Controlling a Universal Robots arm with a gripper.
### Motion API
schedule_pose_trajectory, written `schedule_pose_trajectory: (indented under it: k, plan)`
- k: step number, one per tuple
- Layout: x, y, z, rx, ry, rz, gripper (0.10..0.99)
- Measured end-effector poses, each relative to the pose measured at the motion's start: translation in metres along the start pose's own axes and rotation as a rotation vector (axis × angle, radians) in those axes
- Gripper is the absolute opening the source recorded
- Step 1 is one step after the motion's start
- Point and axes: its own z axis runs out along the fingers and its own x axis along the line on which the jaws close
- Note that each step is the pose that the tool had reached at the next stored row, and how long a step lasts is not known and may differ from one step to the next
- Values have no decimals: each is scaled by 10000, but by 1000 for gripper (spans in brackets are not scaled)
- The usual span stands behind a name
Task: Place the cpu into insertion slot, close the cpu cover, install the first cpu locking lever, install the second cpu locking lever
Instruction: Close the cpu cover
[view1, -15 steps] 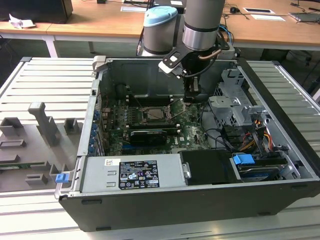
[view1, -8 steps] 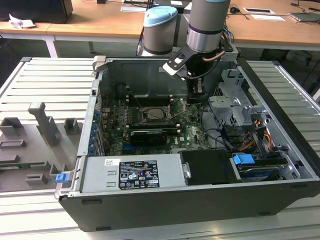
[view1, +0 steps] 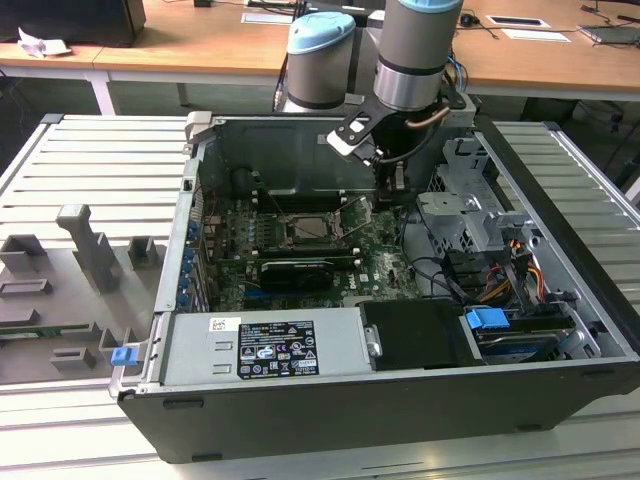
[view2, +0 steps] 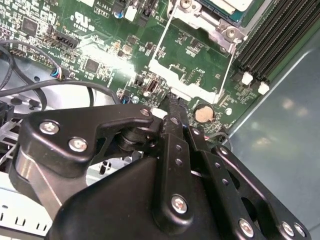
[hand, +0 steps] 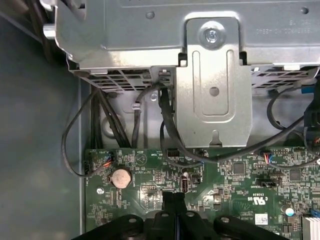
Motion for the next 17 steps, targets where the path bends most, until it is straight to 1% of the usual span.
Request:
schedule_pose_trajectory:
  k: [4, 10, 17]
  plan:
    - [-2, -86, -1, 0, 4, 1, 106]
    - [-3, -133, -2, 0, 4, -1, 106]
    - [-5, -218, -5, 0, 4, -1, 106]
